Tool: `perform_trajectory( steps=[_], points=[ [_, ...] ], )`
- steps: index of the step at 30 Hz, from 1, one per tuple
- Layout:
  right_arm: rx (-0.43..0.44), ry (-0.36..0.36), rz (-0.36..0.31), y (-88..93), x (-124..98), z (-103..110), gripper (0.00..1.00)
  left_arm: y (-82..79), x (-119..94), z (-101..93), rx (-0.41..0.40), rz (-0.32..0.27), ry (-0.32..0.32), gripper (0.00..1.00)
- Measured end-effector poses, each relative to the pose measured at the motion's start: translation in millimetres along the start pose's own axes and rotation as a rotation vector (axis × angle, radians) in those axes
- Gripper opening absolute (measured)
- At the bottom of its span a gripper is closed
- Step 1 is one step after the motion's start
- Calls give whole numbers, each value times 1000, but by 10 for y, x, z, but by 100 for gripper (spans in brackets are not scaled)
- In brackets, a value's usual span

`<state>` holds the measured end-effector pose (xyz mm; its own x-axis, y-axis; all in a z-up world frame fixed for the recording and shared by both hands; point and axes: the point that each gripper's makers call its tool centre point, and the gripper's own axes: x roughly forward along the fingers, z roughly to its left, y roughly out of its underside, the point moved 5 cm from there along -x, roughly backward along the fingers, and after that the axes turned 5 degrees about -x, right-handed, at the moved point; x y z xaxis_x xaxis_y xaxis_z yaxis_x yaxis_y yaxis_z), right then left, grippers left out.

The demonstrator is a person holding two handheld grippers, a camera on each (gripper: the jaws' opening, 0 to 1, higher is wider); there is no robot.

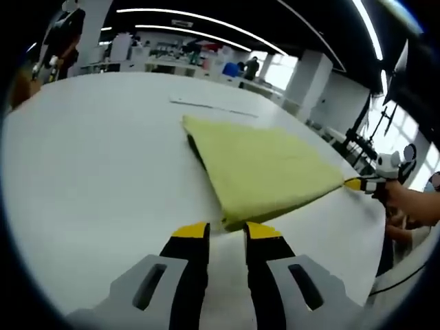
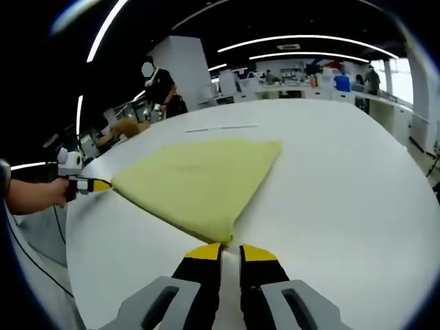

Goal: Fold the garment on the visible template until the final outline fits inside the template.

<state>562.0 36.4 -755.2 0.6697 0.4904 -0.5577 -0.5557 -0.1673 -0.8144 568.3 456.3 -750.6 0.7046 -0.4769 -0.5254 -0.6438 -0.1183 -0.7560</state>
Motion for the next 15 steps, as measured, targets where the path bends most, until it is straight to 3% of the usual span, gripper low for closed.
perform_trajectory(
  steps=[9,15],
  points=[
    [17,-26,-27,-78,61,31,6,-93,108,-75,-53,-28,24,18],
    [-1,-33,-7,-57,53,23,0,-43,153,-101,-28,12,29,10]
  ],
)
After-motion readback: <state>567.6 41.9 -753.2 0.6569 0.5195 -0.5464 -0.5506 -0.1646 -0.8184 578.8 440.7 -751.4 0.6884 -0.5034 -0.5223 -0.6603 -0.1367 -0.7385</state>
